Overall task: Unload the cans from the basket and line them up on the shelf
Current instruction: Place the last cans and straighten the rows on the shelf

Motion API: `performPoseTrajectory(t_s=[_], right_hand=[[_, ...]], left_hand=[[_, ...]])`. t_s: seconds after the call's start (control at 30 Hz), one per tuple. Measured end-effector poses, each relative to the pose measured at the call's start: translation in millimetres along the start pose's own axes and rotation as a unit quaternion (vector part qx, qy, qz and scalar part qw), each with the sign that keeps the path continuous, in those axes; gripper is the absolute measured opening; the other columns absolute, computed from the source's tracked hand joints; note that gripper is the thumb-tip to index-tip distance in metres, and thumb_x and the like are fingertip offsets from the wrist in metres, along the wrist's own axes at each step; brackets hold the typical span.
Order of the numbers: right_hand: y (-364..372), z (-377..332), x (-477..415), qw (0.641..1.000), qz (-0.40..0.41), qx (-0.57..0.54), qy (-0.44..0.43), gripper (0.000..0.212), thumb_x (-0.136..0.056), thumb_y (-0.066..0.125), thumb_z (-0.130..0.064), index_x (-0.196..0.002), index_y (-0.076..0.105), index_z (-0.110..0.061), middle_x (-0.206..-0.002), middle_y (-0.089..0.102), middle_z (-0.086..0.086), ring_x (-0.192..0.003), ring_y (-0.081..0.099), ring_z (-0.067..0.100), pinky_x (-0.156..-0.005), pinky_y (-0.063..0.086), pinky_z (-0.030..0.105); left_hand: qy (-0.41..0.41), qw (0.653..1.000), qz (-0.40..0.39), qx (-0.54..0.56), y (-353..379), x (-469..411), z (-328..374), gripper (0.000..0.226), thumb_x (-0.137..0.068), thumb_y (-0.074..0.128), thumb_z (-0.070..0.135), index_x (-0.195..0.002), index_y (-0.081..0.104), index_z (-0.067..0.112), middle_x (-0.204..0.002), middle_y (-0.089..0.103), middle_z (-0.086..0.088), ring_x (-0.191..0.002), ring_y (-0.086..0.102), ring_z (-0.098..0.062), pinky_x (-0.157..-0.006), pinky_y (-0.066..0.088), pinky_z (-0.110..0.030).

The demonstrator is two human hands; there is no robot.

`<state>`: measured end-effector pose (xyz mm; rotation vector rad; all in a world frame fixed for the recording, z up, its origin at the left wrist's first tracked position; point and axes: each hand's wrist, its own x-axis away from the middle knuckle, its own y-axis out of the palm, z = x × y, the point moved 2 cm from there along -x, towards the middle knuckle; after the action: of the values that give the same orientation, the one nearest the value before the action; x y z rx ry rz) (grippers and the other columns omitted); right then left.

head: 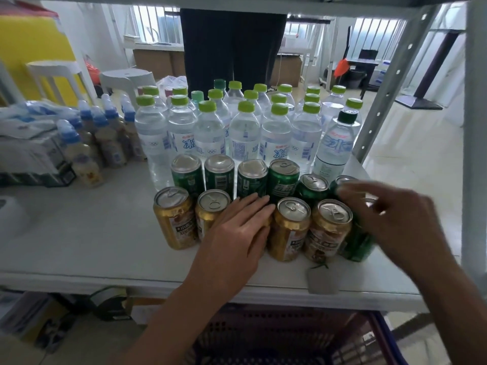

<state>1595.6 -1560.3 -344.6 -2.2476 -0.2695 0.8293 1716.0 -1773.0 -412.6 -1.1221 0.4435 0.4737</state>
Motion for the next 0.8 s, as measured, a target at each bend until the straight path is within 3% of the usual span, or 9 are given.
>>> performPoseTrajectory(t_s=[0.03, 0.1, 0.17, 0.33, 0.5, 0.57, 0.63, 0.73, 0.8], right_hand=[[-5, 10, -7, 0.998, 0.031, 0.047, 0.031, 0.025, -0.093, 0.065, -0.045, -0.112, 0.077, -0.035, -0.108, 0.076, -0.01, -0.08, 0.066, 0.0, -0.079, 0.047, 0.022], [-2, 27, -15, 0.986, -0.007, 0.132, 0.098, 0.04, -0.095, 0.057, -0.054, -0.13, 0.068, -0.038, -0.137, 0.065, -0.003, -0.119, 0.056, 0.028, -0.097, 0.042, 0.044], [9, 34, -15, 0.98, -0.085, 0.113, 0.14, 0.047, -0.095, 0.05, -0.061, -0.14, 0.055, -0.048, -0.151, 0.054, -0.005, -0.137, 0.046, 0.033, -0.106, 0.037, 0.052], [15, 28, -13, 0.988, -0.081, 0.03, 0.127, 0.04, -0.101, 0.049, -0.049, -0.14, 0.057, -0.047, -0.151, 0.054, -0.008, -0.137, 0.052, 0.024, -0.112, 0.043, 0.043], [6, 22, -16, 0.988, -0.059, 0.085, 0.115, 0.05, -0.096, 0.046, -0.066, -0.143, 0.051, -0.05, -0.16, 0.041, -0.011, -0.148, 0.038, 0.024, -0.116, 0.028, 0.056], [6, 4, -26, 0.994, -0.027, 0.082, 0.071, 0.047, -0.097, 0.057, -0.053, -0.142, 0.056, -0.041, -0.157, 0.046, -0.01, -0.147, 0.039, 0.02, -0.118, 0.026, 0.054], [18, -18, -39, 0.997, -0.049, 0.063, 0.016, 0.047, -0.094, 0.067, -0.043, -0.14, 0.06, -0.035, -0.149, 0.055, -0.009, -0.14, 0.048, 0.018, -0.118, 0.034, 0.045], [51, -45, -53, 0.988, -0.145, 0.059, -0.008, 0.057, -0.089, 0.073, -0.046, -0.143, 0.056, -0.039, -0.144, 0.06, -0.006, -0.121, 0.057, 0.014, -0.098, 0.04, 0.028], [68, -51, -58, 0.986, -0.161, 0.047, 0.016, 0.059, -0.087, 0.076, -0.043, -0.143, 0.057, -0.038, -0.137, 0.066, -0.004, -0.106, 0.057, 0.009, -0.086, 0.034, 0.019]], left_hand=[[0.0, 1.0, 0.005, -0.003, 0, 0, 1, 0.042, -0.099, 0.056, 0.025, -0.14, 0.058, 0.016, -0.147, 0.054, 0.004, -0.146, 0.035, -0.01, -0.116, 0.036, -0.038], [-0.002, 1.0, 0.019, -0.021, -2, 0, 2, 0.044, -0.096, 0.061, 0.028, -0.138, 0.059, 0.014, -0.145, 0.056, 0.002, -0.147, 0.033, -0.013, -0.118, 0.035, -0.041], [-0.01, 0.998, 0.03, -0.055, -4, 0, 1, 0.046, -0.094, 0.063, 0.034, -0.135, 0.062, 0.015, -0.144, 0.057, 0.001, -0.147, 0.034, -0.017, -0.12, 0.029, -0.045], [-0.021, 0.997, 0.016, -0.074, -5, 0, -6, 0.047, -0.092, 0.059, 0.042, -0.134, 0.063, 0.02, -0.144, 0.056, 0.004, -0.136, 0.048, -0.016, -0.116, 0.031, -0.042], [-0.029, 0.998, 0.009, -0.054, -9, -2, -9, 0.049, -0.091, 0.06, 0.047, -0.134, 0.063, 0.022, -0.144, 0.055, 0.009, -0.135, 0.048, -0.009, -0.116, 0.027, -0.032], [-0.033, 0.998, 0.009, -0.055, -9, -2, -8, 0.049, -0.091, 0.061, 0.047, -0.134, 0.063, 0.022, -0.145, 0.055, 0.009, -0.134, 0.049, -0.008, -0.116, 0.025, -0.03], [-0.031, 0.998, 0.017, -0.059, -8, -2, -7, 0.047, -0.091, 0.061, 0.046, -0.132, 0.064, 0.023, -0.144, 0.056, 0.008, -0.133, 0.051, -0.009, -0.115, 0.027, -0.03], [-0.028, 0.998, 0.024, -0.059, -7, -2, -6, 0.045, -0.092, 0.062, 0.045, -0.13, 0.065, 0.022, -0.142, 0.058, 0.007, -0.133, 0.051, -0.009, -0.114, 0.029, -0.031], [-0.028, 0.997, 0.022, -0.062, -7, -3, -7, 0.045, -0.092, 0.061, 0.045, -0.13, 0.065, 0.022, -0.142, 0.058, 0.006, -0.133, 0.051, -0.01, -0.114, 0.029, -0.031]])
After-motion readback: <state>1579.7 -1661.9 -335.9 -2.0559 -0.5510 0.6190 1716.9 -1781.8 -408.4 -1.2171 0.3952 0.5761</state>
